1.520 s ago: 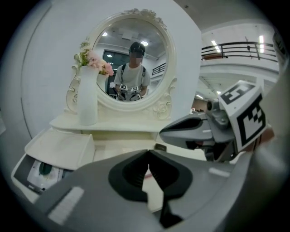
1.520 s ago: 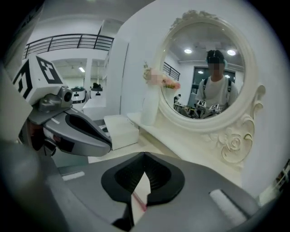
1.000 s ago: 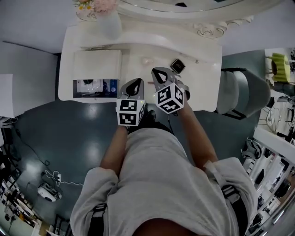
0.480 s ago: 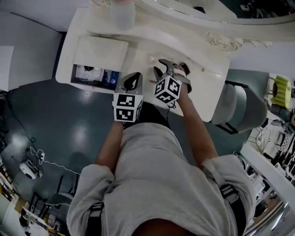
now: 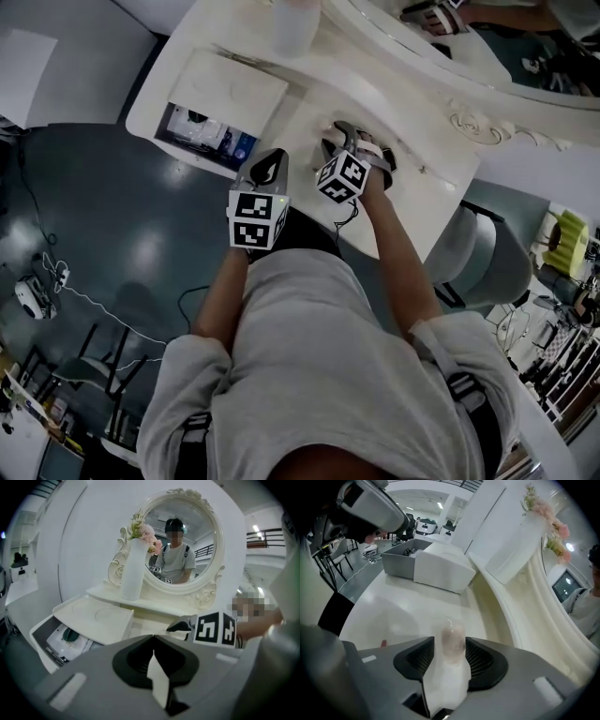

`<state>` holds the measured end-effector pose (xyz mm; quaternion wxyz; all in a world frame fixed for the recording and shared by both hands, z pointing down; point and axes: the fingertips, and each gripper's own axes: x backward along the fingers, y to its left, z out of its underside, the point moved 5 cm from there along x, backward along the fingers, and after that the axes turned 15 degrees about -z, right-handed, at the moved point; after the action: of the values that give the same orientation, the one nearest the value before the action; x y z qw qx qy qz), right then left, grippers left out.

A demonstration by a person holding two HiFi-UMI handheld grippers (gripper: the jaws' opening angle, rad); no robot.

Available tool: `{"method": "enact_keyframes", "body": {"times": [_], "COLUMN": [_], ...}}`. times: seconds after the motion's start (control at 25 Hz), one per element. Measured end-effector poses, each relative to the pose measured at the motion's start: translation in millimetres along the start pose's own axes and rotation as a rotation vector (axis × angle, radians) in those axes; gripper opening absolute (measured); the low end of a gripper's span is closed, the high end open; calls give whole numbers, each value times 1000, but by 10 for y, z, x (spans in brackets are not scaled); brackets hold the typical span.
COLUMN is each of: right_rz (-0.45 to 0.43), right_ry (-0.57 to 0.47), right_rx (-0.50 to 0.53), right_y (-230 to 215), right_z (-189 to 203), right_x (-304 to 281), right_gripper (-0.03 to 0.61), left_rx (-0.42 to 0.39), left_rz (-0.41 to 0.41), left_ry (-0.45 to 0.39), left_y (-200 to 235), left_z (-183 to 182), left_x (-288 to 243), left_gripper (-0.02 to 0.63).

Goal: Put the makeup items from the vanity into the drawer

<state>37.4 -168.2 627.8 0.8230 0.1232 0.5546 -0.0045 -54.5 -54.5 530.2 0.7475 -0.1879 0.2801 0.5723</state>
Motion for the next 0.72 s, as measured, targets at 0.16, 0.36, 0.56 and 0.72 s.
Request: {"method": "enact_keyframes", "body": {"times": [0.16, 0.36, 0.56, 0.72], "right_rz": [16, 33, 36, 31], "right_ry": [-9, -41, -101, -154], "right_rx": [23, 38, 39, 5], "right_y": [-34, -43, 66, 153], "right_z": [-14, -63, -198, -336], "right_x": [-65, -27, 138, 286], "right_gripper": [203, 135, 131, 130], "left_rx": [33, 50, 59, 62], "left_rz": [-51, -84, -110, -122], "left_ry": [4, 2, -18, -43], "left_y": [56, 88, 159, 244], "left_z": [97, 184, 162, 89], "left_x": [78, 144, 192, 246], "left_gripper": [3, 3, 3, 3]}}
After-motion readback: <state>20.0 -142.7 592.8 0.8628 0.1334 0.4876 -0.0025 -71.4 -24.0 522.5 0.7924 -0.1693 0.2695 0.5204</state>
